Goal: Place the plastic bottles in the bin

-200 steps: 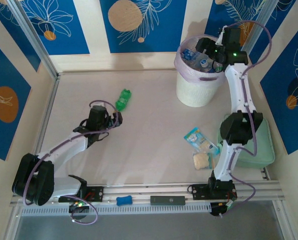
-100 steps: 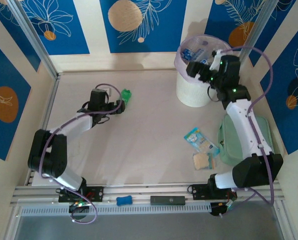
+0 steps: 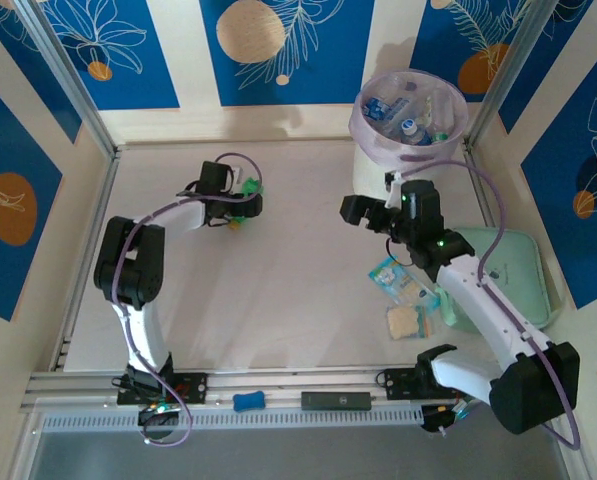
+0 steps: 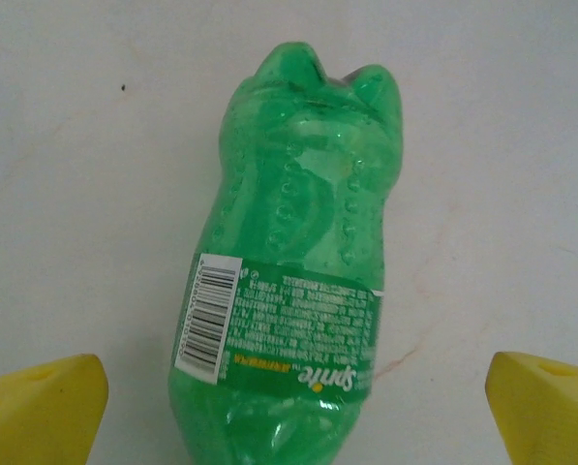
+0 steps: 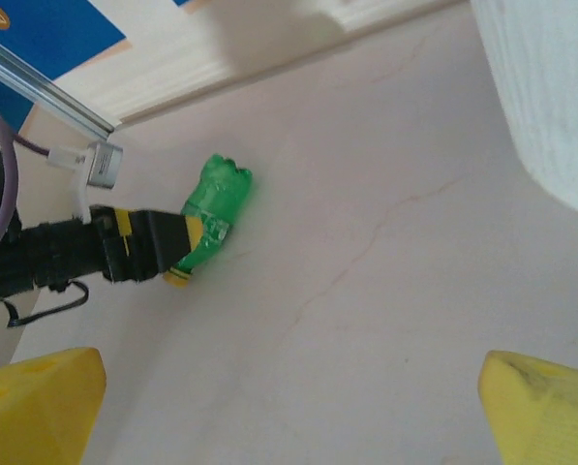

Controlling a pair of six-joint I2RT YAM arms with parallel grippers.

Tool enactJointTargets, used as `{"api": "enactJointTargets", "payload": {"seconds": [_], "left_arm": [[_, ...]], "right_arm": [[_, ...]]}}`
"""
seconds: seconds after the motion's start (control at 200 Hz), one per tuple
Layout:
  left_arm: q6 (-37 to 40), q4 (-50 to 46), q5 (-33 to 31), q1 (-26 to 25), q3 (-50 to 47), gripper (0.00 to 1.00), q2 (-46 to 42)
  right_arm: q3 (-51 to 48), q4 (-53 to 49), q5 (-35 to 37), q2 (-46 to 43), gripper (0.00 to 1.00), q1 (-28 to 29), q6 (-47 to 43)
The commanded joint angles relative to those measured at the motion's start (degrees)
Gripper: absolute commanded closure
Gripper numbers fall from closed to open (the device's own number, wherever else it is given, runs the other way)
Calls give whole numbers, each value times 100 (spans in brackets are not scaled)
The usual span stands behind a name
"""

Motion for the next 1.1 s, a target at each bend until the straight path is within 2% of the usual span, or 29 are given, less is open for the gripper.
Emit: {"api": "enactJointTargets", "payload": {"seconds": [0.0, 0.31, 0.42, 0.57, 0.64, 0.815, 1.09], "left_arm": [[187, -399, 158, 52, 332, 1, 235], [178, -815, 348, 51, 814, 15, 785], [179, -885, 383, 50, 884, 24, 895], [187, -893, 399, 52, 899, 43, 919], [169, -880, 446, 52, 875, 47, 868], [-11, -588, 643, 34, 544, 51, 422], [-704, 801, 1417, -170, -885, 52, -931]], "right_arm": [[-336, 556, 95, -59, 1, 128, 516], [-293, 492, 52, 283, 1, 273, 526], [-318, 488, 48, 288, 1, 282, 548], [-324, 480, 43, 291, 1, 291, 550], [-306, 476, 35, 303, 1, 292, 549], [-190, 544, -167, 443, 1, 295, 648], [-69, 1111, -622, 825, 1, 452, 961]]}}
